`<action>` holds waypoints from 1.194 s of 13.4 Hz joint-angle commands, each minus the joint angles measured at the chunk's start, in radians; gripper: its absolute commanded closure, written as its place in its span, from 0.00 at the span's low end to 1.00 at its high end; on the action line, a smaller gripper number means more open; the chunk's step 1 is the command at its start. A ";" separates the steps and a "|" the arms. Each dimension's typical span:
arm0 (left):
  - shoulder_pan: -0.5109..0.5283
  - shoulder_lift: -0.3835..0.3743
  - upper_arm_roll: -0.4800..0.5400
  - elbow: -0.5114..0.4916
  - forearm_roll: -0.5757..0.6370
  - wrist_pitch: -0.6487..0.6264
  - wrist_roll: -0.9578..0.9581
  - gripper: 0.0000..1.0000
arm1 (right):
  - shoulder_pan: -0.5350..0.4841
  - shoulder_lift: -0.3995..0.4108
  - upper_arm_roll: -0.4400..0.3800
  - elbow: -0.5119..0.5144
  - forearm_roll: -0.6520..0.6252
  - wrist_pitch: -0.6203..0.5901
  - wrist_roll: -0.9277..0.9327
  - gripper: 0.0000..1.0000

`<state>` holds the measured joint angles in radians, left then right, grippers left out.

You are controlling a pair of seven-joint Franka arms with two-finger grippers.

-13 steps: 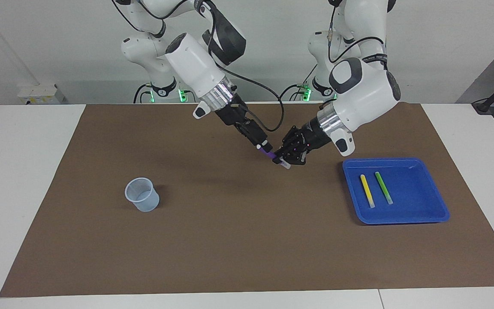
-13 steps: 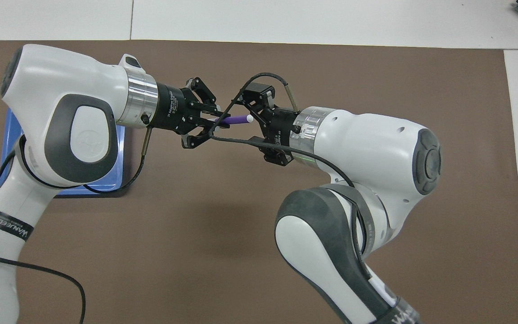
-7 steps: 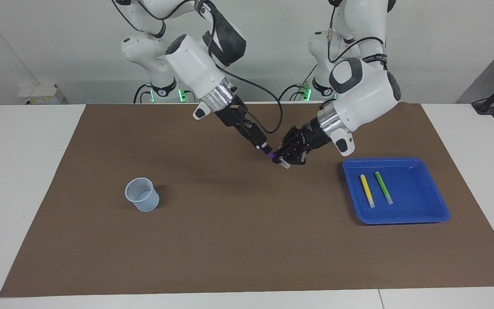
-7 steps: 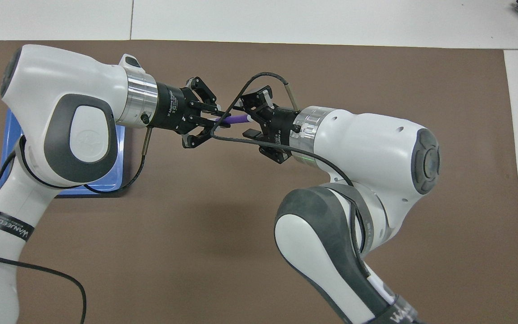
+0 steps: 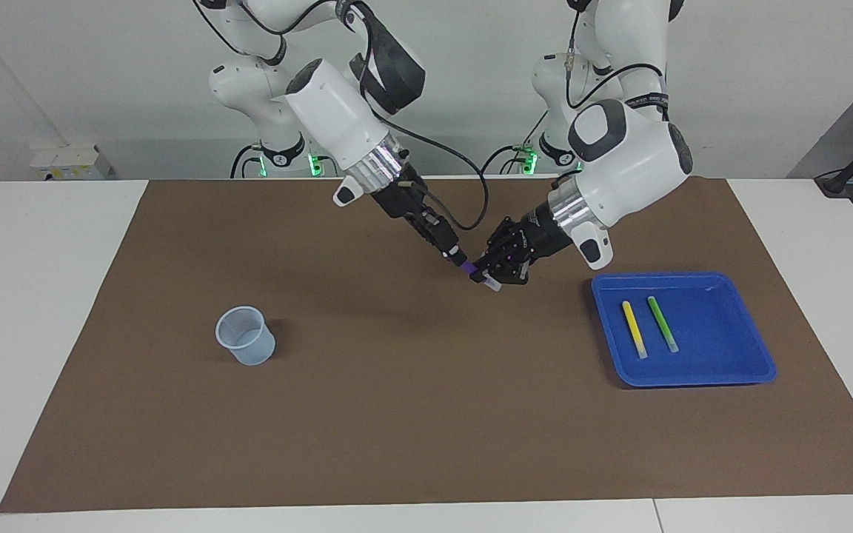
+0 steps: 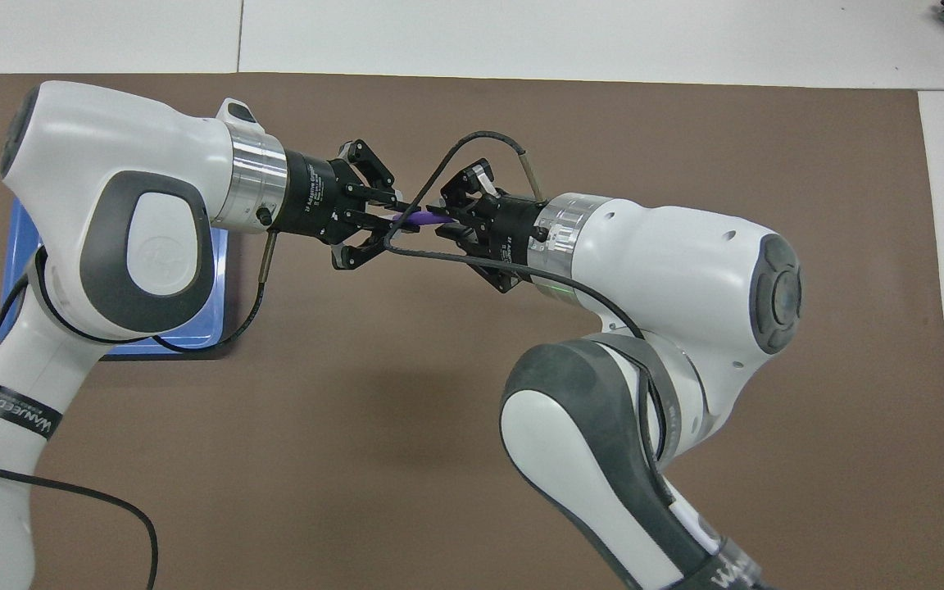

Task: Transfer and insert pens with both arms
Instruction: 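Close the right gripper on the purple pen and open the left gripper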

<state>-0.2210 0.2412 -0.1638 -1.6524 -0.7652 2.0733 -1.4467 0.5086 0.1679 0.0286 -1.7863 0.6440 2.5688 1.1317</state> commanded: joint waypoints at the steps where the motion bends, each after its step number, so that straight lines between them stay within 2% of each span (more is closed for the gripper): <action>1: -0.012 -0.010 0.010 -0.014 -0.017 0.014 -0.011 1.00 | 0.002 0.012 -0.001 0.015 0.019 0.017 0.008 1.00; 5: -0.011 -0.011 0.012 -0.012 -0.016 0.017 -0.009 1.00 | 0.001 0.012 -0.001 0.015 0.019 0.017 0.005 1.00; 6: -0.008 -0.011 0.012 -0.012 -0.016 0.019 -0.006 0.81 | 0.001 0.012 -0.001 0.015 0.019 0.017 0.005 1.00; 7: -0.001 -0.011 0.012 -0.009 -0.016 0.021 -0.004 0.32 | 0.001 0.012 -0.001 0.016 0.019 0.017 0.003 1.00; 8: -0.001 -0.013 0.013 -0.004 -0.014 0.022 -0.004 0.00 | 0.001 0.012 -0.001 0.016 0.019 0.017 0.003 1.00; 11: -0.001 -0.022 0.015 -0.006 -0.003 0.014 -0.006 0.00 | 0.001 0.012 -0.001 0.015 0.014 0.021 -0.047 1.00; 14: -0.009 -0.037 0.017 -0.021 0.006 -0.013 -0.001 0.00 | -0.009 0.009 -0.006 0.008 -0.013 -0.005 -0.240 1.00; 16: 0.006 -0.048 0.021 -0.026 0.103 -0.063 0.017 0.00 | -0.037 0.006 -0.010 0.007 -0.059 -0.071 -0.396 1.00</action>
<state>-0.2194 0.2319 -0.1571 -1.6480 -0.7310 2.0588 -1.4404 0.5022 0.1713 0.0192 -1.7835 0.6239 2.5454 0.8564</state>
